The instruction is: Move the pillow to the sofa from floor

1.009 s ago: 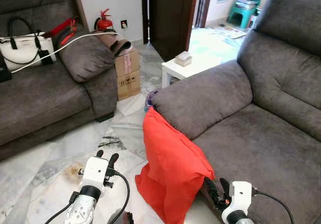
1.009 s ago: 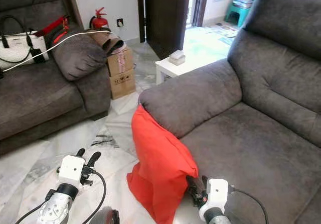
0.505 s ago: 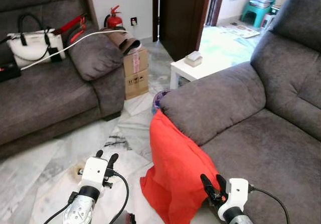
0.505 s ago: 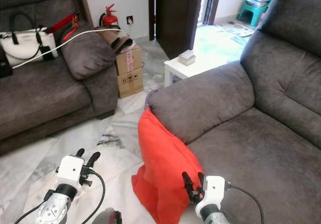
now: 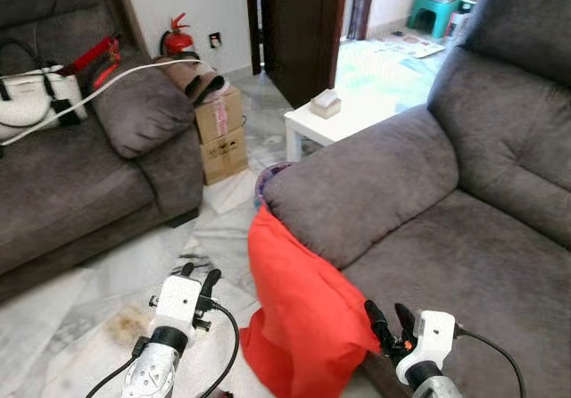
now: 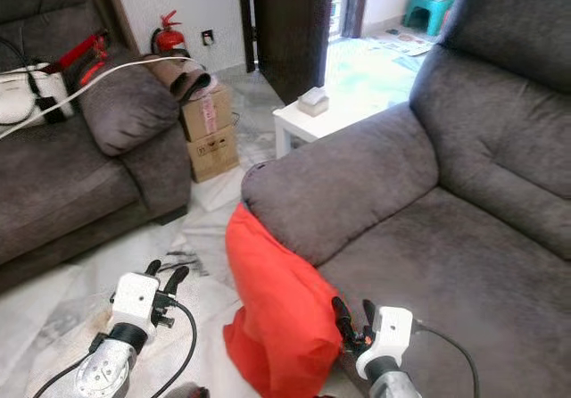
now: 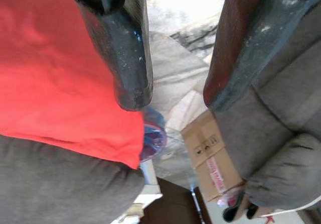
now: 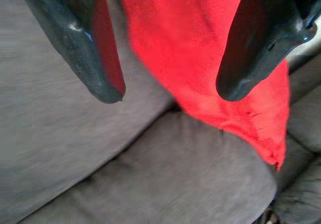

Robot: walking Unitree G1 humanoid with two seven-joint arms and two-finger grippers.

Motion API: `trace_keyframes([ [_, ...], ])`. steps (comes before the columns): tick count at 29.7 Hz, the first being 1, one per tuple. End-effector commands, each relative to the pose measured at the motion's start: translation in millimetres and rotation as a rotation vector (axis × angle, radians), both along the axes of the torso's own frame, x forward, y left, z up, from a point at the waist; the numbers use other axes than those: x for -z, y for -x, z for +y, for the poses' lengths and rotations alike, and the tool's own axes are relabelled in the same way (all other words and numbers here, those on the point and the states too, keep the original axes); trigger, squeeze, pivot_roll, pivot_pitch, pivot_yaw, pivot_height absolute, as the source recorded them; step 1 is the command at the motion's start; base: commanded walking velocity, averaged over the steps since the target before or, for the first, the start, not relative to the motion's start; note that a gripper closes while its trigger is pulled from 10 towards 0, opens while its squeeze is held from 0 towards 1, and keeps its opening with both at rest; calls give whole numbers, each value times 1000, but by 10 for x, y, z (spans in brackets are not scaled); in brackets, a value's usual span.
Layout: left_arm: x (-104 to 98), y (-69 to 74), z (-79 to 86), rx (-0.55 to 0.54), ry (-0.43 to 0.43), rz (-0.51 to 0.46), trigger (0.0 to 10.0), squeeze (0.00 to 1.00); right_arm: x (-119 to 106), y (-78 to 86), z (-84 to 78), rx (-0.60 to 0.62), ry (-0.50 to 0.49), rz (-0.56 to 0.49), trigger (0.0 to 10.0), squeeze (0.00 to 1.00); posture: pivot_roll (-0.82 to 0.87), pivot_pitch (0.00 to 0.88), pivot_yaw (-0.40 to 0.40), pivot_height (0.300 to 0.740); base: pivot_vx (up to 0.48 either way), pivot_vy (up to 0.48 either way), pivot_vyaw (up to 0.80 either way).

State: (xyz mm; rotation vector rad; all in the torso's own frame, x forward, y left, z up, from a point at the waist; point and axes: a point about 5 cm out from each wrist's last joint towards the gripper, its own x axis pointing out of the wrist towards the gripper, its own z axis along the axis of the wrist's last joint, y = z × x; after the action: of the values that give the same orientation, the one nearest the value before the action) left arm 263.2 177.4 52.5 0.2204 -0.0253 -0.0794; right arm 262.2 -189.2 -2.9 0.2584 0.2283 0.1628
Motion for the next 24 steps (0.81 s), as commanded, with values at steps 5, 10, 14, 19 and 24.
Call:
trace_keyframes([
  [5, 252, 205, 438, -189, -33, 112, 10000, 0, 77, 24, 8, -31, 40, 75, 10000, 1000, 26, 115, 14, 622, 0, 0, 0],
  [10, 388, 438, 698, -351, -7, 167, 10000, 0, 59, 4, -45, -23, 38, 75, 10000, 1000, 33, 125, 9, 622, 0, 0, 0],
  [14, 411, 464, 695, -361, 3, 170, 10000, 0, 57, -15, -17, -40, 26, 83, 10000, 1000, 38, 127, 4, 622, 0, 0, 0],
  [19, 413, 447, 641, -342, 15, 166, 10000, 0, 110, -1, 84, -143, 12, 141, 10000, 1000, 44, 130, 2, 622, 0, 0, 0],
  [24, 427, 439, 580, -305, 28, 176, 10000, 0, 113, -33, 117, -220, 7, 191, 10000, 1000, 48, 133, 2, 622, 0, 0, 0],
])
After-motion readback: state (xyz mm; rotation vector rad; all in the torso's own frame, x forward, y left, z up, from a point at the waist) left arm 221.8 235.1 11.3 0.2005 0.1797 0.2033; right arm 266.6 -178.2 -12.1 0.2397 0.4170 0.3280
